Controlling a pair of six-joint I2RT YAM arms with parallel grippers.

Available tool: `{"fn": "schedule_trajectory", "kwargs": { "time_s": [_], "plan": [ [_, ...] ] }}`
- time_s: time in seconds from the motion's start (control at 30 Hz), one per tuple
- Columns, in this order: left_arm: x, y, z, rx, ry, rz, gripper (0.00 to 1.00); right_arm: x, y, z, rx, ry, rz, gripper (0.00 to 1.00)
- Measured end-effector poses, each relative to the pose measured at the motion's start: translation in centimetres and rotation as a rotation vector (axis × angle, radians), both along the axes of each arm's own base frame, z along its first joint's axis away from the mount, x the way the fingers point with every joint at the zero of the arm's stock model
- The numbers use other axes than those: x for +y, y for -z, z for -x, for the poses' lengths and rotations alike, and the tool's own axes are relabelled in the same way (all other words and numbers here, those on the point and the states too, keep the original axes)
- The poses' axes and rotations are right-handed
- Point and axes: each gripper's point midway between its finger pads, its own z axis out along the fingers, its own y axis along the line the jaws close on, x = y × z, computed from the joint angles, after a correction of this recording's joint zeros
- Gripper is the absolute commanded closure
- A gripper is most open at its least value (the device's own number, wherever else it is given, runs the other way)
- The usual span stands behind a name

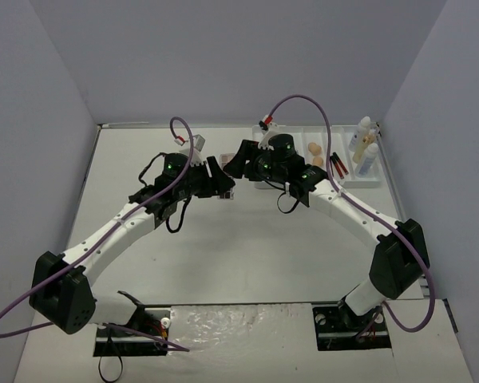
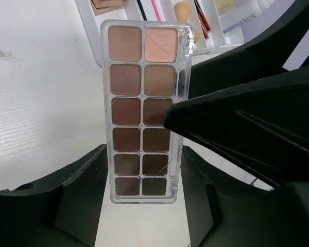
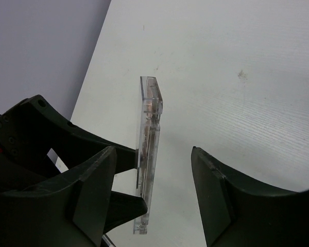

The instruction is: Organize the makeup

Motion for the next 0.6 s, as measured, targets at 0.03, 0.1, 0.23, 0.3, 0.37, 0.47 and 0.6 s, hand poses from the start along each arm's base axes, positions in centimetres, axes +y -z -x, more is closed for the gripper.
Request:
{"fn": "schedule_trajectory", "kwargs": {
  "time_s": [0.03, 0.1, 0.23, 0.3, 0.37, 0.47, 0.6],
  "plan": [
    [0.0, -0.1, 0.0, -0.001, -0.001, 0.003, 0.72, 0.0, 0.2, 0.1, 0.004, 0.000, 0.001, 0.56],
    [-0.1, -0.1, -0.1, -0.001, -0.002, 0.008, 0.72, 0.1, 0.6, 0.2, 0.011, 0.001, 0.002, 0.61],
    [-0.3, 0.2, -0.1, 0.009, 0.003, 0.009, 0.72, 0.0, 1.2, 0.3, 0.018, 0.003, 0.009, 0.74],
    [-0.5, 0.4, -0.1, 0.014, 0.006, 0.007, 0.72, 0.1, 1.2, 0.4, 0.020, 0.004, 0.009, 0.81],
    [-0.6, 0.6, -0.1, 0.018, 0.010, 0.005, 0.72, 0.1, 1.3, 0.3, 0.017, 0.002, 0.009, 0.93],
    [-0.7, 0.8, -0.1, 0.024, 0.013, 0.005, 0.72, 0.3, 1.3, 0.2, 0.014, 0.000, 0.007, 1.00],
    [-0.8, 1.0, -0.2, 0.028, 0.013, 0.004, 0.47, 0.3, 1.5, 0.0, 0.010, -0.002, 0.013, 1.00]
  ]
}}
